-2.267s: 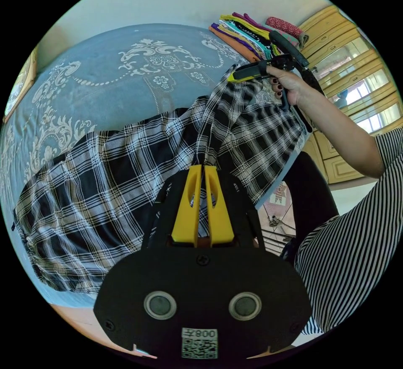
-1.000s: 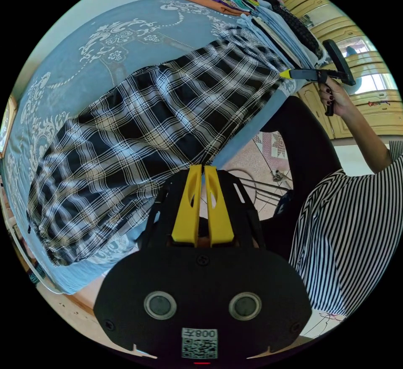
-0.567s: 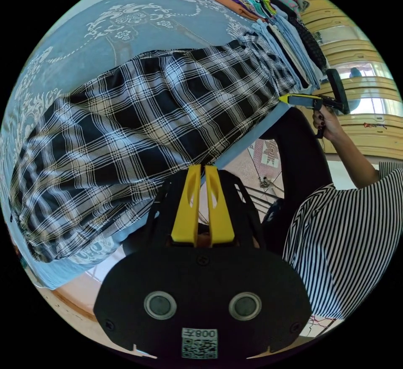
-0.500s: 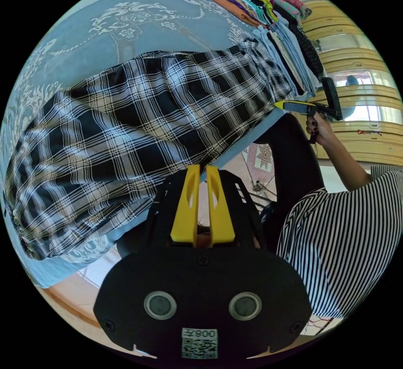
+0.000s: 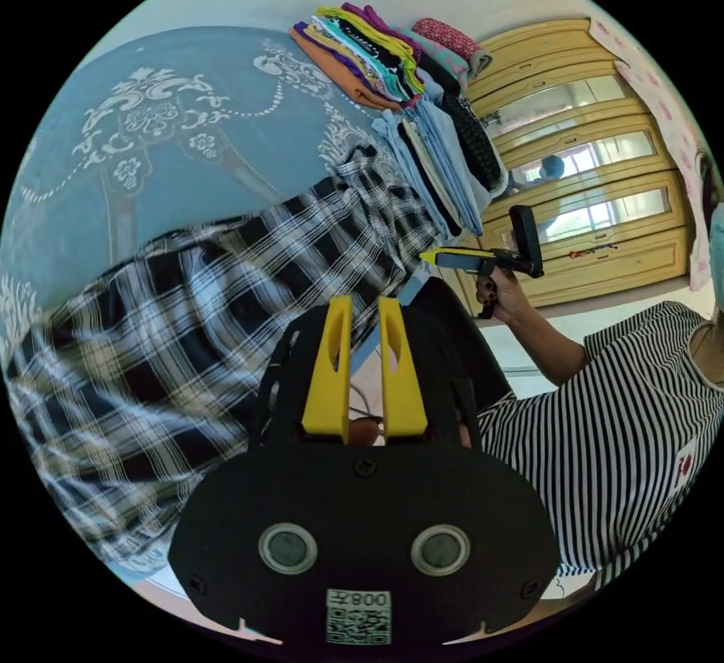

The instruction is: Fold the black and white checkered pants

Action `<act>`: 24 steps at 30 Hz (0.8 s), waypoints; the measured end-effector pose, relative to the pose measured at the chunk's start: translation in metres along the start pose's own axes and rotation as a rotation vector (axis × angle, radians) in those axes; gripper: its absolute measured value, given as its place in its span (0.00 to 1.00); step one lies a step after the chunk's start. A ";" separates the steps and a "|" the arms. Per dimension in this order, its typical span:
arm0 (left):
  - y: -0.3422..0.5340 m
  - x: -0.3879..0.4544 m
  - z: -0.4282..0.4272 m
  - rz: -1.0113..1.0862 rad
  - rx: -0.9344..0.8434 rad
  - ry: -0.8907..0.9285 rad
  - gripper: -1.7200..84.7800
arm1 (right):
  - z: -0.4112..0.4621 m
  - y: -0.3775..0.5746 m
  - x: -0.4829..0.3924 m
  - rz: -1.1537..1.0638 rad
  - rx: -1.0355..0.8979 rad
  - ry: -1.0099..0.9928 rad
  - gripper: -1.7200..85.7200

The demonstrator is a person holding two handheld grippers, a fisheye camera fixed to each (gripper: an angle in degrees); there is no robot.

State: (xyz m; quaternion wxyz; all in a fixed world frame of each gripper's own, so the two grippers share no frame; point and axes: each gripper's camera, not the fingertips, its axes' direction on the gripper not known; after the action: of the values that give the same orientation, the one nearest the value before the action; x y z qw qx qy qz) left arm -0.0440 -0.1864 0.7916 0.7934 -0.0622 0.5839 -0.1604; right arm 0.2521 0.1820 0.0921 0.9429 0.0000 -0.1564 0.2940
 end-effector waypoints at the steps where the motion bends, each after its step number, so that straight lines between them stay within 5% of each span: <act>1: -0.020 -0.003 0.010 0.020 0.009 0.007 0.10 | -0.005 -0.004 -0.004 -0.009 0.017 0.007 0.05; 13: -0.181 -0.069 0.122 -0.058 -0.003 0.002 0.11 | 0.001 -0.090 -0.071 -0.158 0.123 0.181 0.10; 24: -0.232 -0.093 0.212 -0.026 -0.113 -0.026 0.05 | -0.014 -0.084 -0.067 -0.122 0.103 0.206 0.03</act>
State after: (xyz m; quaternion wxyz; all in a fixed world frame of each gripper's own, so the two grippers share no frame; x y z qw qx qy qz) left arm 0.0896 -0.3928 1.0074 0.7939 -0.1167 0.5810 -0.1365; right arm 0.2505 0.0765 0.0669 0.9689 0.0276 -0.0431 0.2420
